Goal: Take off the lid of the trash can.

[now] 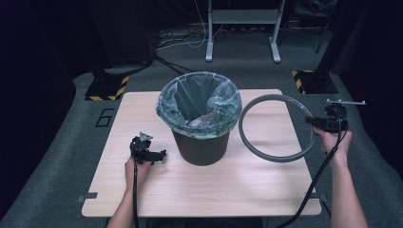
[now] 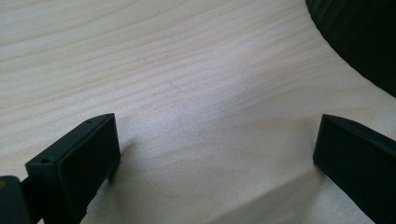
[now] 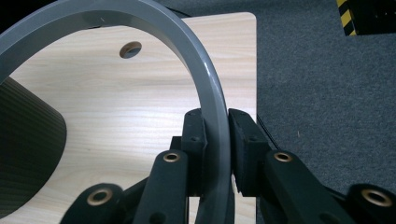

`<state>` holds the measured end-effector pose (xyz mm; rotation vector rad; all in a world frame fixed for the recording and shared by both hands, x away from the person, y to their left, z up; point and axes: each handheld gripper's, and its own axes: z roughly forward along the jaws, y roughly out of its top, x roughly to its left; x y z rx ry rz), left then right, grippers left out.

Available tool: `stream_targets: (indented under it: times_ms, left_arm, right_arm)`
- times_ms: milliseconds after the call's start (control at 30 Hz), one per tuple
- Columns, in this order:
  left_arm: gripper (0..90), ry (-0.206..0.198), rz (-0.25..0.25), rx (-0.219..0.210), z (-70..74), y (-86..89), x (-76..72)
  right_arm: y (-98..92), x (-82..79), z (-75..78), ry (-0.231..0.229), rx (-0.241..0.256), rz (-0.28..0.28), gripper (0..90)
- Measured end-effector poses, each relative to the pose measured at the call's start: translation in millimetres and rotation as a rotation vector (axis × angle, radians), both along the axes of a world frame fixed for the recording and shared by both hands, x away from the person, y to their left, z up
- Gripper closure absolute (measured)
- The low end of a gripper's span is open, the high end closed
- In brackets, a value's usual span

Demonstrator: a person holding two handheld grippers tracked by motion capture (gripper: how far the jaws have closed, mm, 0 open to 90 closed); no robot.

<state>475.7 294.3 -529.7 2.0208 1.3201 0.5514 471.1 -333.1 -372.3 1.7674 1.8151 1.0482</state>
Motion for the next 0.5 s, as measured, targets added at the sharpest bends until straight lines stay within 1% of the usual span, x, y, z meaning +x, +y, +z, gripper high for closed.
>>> stream_targets:
  times_ms: [500]
  left_arm:
    - [0.3,0.0,0.0,0.0,0.0,0.0,0.1]
  right_arm:
    - [0.4,1.8,-24.2,0.016,0.01,-0.012,77.2]
